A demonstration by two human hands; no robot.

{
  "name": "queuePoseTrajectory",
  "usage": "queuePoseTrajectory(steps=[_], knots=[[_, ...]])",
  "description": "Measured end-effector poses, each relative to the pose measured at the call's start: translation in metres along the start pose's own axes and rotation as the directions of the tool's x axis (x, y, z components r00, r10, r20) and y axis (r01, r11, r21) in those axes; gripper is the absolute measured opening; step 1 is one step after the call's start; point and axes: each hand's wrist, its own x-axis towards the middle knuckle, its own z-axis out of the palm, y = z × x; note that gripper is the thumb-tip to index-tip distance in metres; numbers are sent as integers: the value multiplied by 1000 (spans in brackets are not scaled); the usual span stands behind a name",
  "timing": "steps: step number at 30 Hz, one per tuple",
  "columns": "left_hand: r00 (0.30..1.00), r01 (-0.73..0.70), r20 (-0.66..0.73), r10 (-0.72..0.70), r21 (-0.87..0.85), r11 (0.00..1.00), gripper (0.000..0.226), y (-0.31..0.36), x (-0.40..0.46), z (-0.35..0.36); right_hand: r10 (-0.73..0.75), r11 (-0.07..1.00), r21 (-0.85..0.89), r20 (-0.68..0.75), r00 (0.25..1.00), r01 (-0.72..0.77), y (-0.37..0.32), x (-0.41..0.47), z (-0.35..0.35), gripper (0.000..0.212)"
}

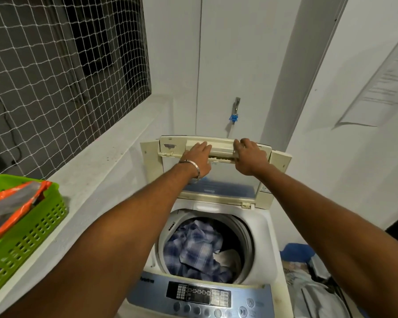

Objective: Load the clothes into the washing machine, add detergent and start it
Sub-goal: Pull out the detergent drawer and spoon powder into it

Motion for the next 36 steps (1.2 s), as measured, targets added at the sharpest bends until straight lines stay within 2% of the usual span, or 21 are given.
queuePoseTrajectory(steps=[9, 15, 20, 29, 36], knots=[[999, -47, 7, 47, 38, 998, 74, -17, 35, 0, 95, 995, 36, 17, 995, -96, -3, 37, 7, 64], [996, -79, -30, 80, 40, 996, 75, -23, 39, 2, 144, 988, 50, 4, 990, -144, -9, 42, 12, 69], [994, -108, -3, 109, 67, 992, 78, -25, 38, -1, 129, 991, 25, -50, 990, -128, -13, 33, 16, 66], [990, -107, 101, 99, 82, 991, 82, -27, 45, -6, 70, 997, -28, 9, 997, -70, 0, 20, 28, 81], [995, -78, 69, 71, 105, 991, 85, -23, 43, 1, 70, 998, 5, 53, 996, -70, 0, 18, 29, 85]])
